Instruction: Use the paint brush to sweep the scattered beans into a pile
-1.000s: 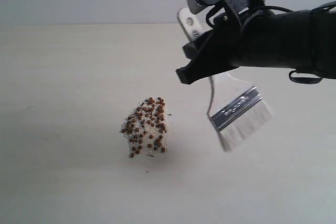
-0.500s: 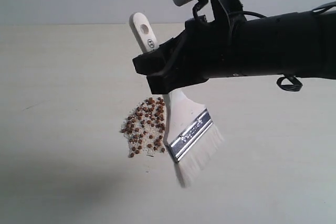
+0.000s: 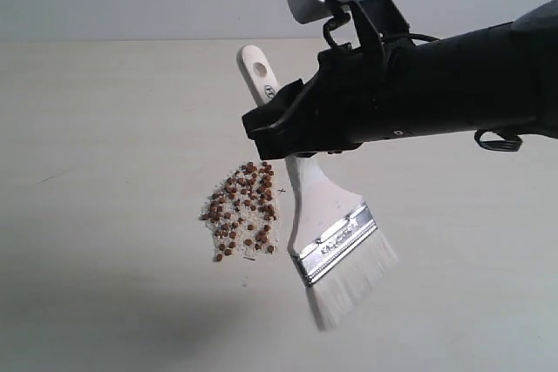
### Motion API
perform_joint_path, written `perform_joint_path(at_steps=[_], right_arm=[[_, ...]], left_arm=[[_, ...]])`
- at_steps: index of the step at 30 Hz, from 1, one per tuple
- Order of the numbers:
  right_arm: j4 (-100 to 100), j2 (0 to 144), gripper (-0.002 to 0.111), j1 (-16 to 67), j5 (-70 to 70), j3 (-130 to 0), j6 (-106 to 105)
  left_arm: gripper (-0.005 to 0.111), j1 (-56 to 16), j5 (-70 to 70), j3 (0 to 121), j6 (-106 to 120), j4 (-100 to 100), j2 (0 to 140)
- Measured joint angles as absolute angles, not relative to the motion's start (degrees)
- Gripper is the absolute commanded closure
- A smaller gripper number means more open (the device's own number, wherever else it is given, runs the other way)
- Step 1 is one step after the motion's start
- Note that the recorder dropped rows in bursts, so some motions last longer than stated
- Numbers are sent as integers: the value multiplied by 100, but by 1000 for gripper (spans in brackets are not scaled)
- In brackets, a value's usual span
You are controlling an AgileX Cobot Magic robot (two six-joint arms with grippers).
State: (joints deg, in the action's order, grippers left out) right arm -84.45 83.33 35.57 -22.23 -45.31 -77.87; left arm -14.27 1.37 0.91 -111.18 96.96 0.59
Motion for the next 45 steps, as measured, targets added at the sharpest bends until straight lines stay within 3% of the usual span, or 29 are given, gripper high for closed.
perform_joint_path(at_steps=[14,31,45], right_arm=[[-2304,8159,108,3557,-1025,-4738,-1321],[-920,7936,108,3638,-104,-4485,630],[-743,7979,108,4172,2007,-3464,715]], left_arm=[[107,-1427,137,91,-11118,9696,59],[107,-1427,137,91,-11118,9696,59],[107,-1427,137,91,-11118,9696,59]])
